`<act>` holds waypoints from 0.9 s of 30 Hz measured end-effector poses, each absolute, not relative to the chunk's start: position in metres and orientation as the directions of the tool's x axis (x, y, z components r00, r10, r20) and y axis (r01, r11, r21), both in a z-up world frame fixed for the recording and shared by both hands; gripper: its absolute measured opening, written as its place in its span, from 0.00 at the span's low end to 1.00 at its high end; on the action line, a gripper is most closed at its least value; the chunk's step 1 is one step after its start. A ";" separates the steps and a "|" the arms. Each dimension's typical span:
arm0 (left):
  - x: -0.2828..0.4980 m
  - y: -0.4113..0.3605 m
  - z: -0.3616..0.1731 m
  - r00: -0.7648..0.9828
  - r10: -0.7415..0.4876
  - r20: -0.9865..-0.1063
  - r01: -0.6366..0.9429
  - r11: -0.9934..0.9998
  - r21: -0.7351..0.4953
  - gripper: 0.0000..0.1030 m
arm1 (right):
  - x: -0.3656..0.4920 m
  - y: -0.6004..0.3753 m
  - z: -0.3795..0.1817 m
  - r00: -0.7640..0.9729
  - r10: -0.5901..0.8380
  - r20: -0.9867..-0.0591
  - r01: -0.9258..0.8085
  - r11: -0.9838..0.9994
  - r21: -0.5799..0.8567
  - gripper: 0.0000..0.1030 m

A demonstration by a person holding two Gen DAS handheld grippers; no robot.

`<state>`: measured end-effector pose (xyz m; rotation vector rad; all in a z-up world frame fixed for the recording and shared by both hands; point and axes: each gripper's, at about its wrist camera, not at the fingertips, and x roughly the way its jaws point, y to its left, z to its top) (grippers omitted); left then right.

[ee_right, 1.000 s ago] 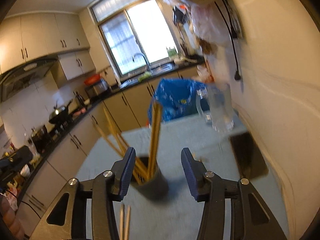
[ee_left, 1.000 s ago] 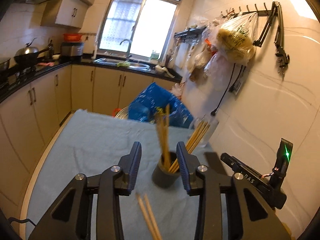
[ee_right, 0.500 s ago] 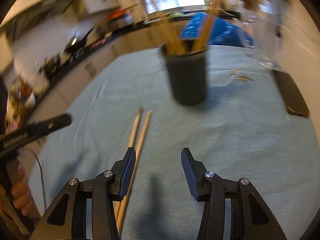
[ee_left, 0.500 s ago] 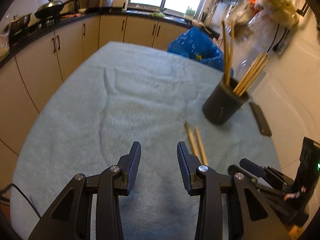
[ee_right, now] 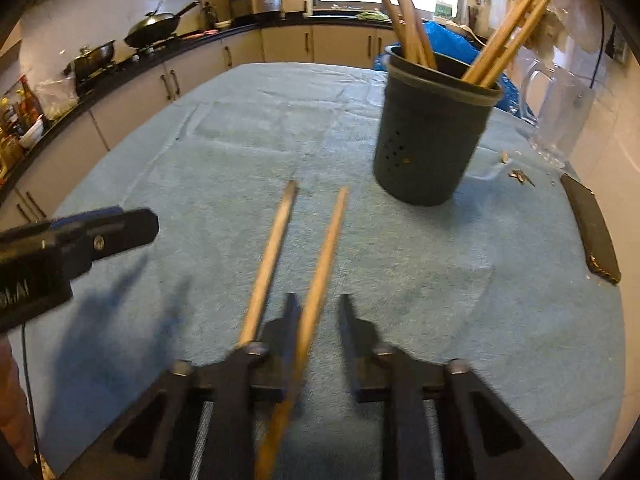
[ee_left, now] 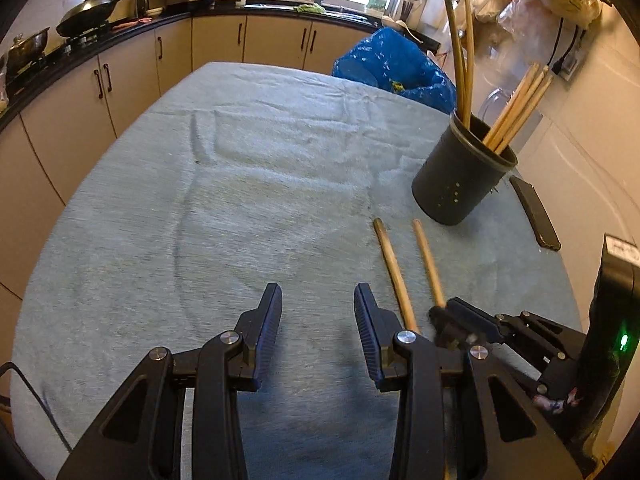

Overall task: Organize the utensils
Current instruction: 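Move both tools down to the last chopsticks and close each on one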

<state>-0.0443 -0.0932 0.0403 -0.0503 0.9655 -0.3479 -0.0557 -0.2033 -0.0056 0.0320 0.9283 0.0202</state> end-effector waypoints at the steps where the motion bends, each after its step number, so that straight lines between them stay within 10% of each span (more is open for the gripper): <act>1: -0.044 -0.096 0.039 0.512 -0.313 -0.800 0.272 0.942 -0.195 0.35 | -0.055 -0.208 -0.006 0.595 0.033 -0.803 0.012 0.999 0.049 0.09; 23: -0.050 -0.195 0.008 0.472 -0.191 -0.861 0.422 0.906 0.031 0.46 | -0.104 -0.297 -0.001 0.586 -0.028 -0.810 0.191 0.976 0.104 0.08; 25: -0.052 -0.198 0.009 0.479 -0.191 -0.857 0.435 0.899 0.043 0.40 | -0.106 -0.297 -0.001 0.588 -0.026 -0.808 0.190 0.976 0.107 0.08; 27: -0.055 -0.202 0.010 0.476 -0.196 -0.857 0.451 0.891 0.046 0.10 | -0.106 -0.297 -0.002 0.589 -0.022 -0.808 0.192 0.975 0.114 0.08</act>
